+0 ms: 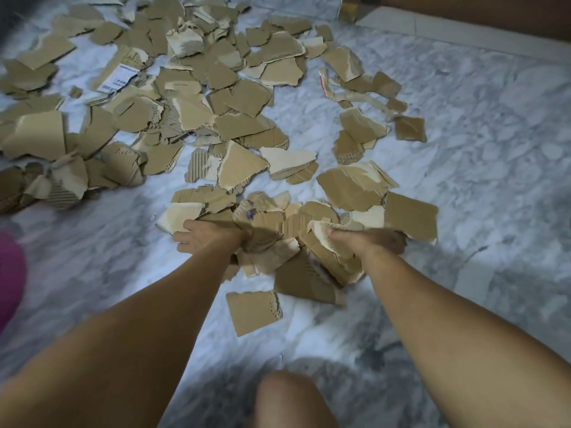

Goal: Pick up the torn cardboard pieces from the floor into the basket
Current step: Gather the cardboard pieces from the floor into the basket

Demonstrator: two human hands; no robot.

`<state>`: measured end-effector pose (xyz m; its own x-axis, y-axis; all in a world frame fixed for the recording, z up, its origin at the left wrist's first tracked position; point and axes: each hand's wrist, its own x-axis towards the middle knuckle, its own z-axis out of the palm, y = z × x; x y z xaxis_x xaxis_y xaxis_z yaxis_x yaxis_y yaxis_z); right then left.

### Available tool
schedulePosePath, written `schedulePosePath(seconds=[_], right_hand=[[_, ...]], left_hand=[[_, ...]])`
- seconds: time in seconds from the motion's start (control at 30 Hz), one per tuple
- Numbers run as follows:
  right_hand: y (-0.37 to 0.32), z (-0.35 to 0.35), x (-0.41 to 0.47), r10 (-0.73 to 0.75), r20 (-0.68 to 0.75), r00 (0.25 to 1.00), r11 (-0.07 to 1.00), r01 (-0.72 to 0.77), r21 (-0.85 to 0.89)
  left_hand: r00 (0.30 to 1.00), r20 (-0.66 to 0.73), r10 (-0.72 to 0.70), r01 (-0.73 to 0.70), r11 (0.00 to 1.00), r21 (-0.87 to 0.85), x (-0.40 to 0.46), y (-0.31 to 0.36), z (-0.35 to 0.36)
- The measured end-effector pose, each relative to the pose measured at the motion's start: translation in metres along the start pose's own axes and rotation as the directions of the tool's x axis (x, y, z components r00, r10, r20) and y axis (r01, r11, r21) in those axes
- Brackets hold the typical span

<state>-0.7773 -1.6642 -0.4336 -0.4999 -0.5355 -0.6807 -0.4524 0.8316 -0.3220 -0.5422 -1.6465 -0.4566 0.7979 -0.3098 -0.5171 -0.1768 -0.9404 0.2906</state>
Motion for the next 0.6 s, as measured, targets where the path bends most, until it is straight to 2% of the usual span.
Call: schedulePosePath(seconds=[0.13, 0.33, 0.5, 0.6], right_hand=[[-0.005, 0.014, -0.002, -0.047, -0.076, 0.996, 0.998, 0.049, 0.035], [-0.01, 0.03, 0.003, -0.113, -0.044, 0.993, 0.99, 0.116, 0.082], [-0.016, 0.044, 0.002, -0.185, 0.047, 0.982, 0.947, 0.165, 0.275], [-0.022, 0.047, 0.003, -0.155, 0.175, 0.972, 0.926, 0.082, 0.369]], left_hand=[[0.986, 0.142, 0.082, -0.054, 0.98, -0.193, -0.005, 0.002, 0.0], [0.959, 0.225, 0.17, -0.11, 0.96, -0.256, -0.006, -0.001, -0.007], [0.927, 0.254, 0.275, -0.177, 0.92, -0.348, -0.003, -0.003, -0.003], [0.9, 0.321, 0.294, -0.146, 0.899, -0.414, 0.0, -0.006, -0.008]])
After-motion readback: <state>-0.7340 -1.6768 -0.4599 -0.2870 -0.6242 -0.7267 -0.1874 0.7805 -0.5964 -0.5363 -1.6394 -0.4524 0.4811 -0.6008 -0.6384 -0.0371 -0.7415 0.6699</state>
